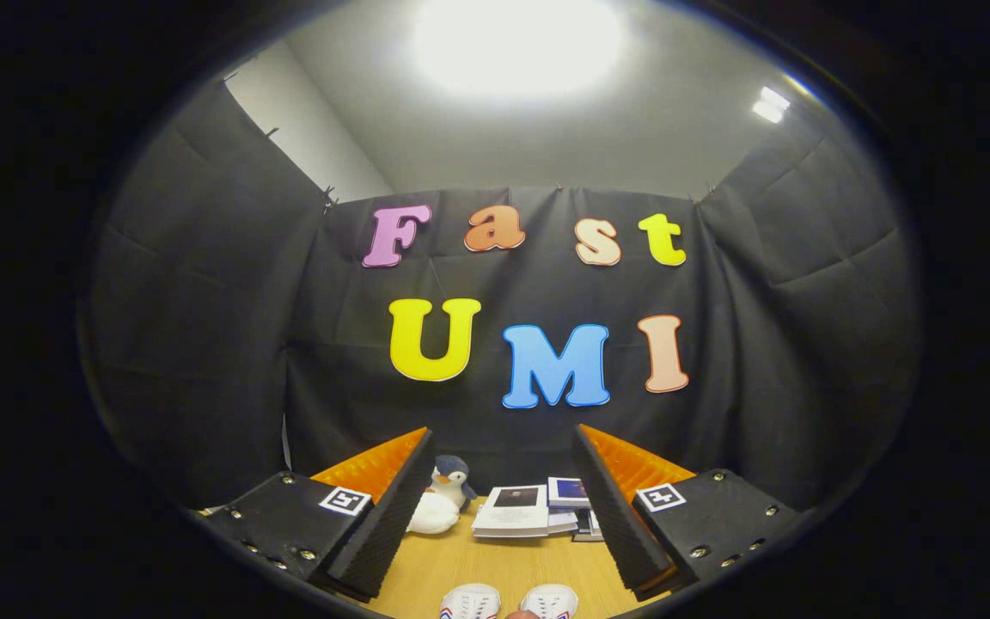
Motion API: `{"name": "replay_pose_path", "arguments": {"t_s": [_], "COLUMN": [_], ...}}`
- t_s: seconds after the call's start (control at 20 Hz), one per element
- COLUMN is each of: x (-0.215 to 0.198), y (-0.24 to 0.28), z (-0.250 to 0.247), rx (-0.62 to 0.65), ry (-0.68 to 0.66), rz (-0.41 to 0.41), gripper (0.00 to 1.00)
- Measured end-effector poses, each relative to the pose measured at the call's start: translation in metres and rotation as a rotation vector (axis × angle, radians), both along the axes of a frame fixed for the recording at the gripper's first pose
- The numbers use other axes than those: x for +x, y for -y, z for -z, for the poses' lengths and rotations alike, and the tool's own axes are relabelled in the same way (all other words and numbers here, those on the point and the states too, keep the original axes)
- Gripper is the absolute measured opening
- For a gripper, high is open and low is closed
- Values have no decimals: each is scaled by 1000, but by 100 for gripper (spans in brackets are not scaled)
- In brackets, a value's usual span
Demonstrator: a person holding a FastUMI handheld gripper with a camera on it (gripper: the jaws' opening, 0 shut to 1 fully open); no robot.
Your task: Open the storage box then place both shoes into the box .Put the left shoe in first, then the right shoe, with the right side of both shoes facing outward in a uniform manner.
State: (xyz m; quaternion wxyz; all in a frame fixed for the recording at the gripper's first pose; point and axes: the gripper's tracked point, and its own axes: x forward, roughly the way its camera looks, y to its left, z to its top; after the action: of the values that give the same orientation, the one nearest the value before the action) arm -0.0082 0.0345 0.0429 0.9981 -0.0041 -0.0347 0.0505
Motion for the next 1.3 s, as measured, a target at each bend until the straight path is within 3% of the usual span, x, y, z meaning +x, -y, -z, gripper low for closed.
{"name": "replay_pose_path", "arguments": {"t_s": [0.35, 0.7, 1.05, 1.3], "x": [-5, -3, 0, -2], "y": [-23, -68, -90, -114], "z": [16, 69, 131, 179], "rx": [132, 413, 675, 764], "ry": [-73, -311, -545, -703], "rz": [-72, -240, -297, -335], "gripper": [97, 98, 98, 97]}}
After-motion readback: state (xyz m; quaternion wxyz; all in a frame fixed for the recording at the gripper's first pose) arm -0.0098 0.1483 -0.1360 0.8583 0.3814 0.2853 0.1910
